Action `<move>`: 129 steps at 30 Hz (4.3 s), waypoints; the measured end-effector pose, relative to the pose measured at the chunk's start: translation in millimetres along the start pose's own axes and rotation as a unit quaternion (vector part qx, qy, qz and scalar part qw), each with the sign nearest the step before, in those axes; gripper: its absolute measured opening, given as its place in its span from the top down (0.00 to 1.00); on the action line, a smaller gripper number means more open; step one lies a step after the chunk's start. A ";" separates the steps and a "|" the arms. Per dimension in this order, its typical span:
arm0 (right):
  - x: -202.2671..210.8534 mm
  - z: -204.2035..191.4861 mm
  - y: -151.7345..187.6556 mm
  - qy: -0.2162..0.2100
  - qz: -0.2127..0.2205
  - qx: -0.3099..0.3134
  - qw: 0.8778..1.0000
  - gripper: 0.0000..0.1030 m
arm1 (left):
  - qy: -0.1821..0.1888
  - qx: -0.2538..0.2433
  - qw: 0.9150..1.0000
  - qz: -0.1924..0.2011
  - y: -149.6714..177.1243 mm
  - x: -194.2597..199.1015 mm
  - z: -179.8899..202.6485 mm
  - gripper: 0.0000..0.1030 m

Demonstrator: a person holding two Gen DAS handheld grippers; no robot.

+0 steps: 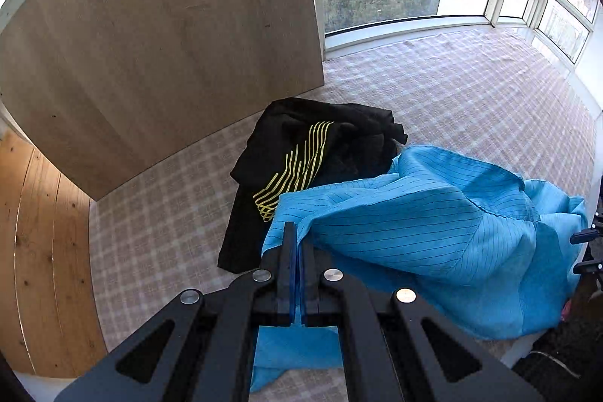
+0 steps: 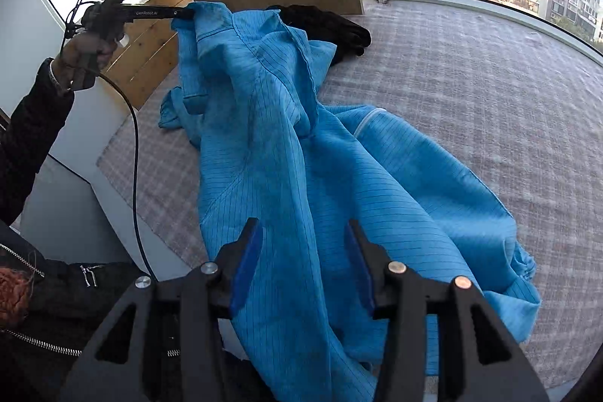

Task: Fold clothes
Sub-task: 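Raise the blue coat high with both grippers and swing it out, then lay the blue coat flat on the blanket and open both grippers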

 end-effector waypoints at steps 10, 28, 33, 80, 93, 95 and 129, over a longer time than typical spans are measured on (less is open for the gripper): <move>-46.0 4.0 24.3 0.032 -0.054 -0.015 0.998 0.83 | 0.021 -0.018 1.000 0.014 0.3 -1.8 0.0 1.00; 275.2 -9.1 -121.7 0.319 0.243 0.052 0.915 1.00 | -0.020 -0.092 0.954 0.284 -165.0 237.2 25.1 1.00; 393.0 -47.5 -150.7 0.400 0.322 0.089 0.853 1.00 | -0.049 -0.114 0.914 0.386 -194.0 351.8 43.9 1.00; 187.3 456.7 -262.2 0.426 0.149 -0.045 0.891 1.00 | -0.102 -0.160 0.977 0.094 -419.2 -160.9 229.7 0.99; 82.7 574.8 -220.1 0.395 0.014 -0.144 0.907 0.80 | -0.088 -0.163 0.983 0.002 -423.5 -287.6 255.3 0.76; 101.8 564.1 -220.8 0.396 0.032 -0.144 0.906 0.71 | -0.088 -0.166 0.982 0.010 -422.9 -260.5 248.7 0.74; 55.8 194.9 -17.2 0.188 0.022 -0.075 0.979 0.57 | 0.016 -0.033 0.983 -0.180 106.1 -133.9 130.6 0.71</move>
Point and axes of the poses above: each gripper's, at about its wrist camera, not at the fingertips, and x roughly against the way its jaws point, z to its right, y to its underside, the point moved 8 cm from there along -x, roughly the way its jaws point, and after that the axes turned 6 degrees about -x, right-handed, at the moved point
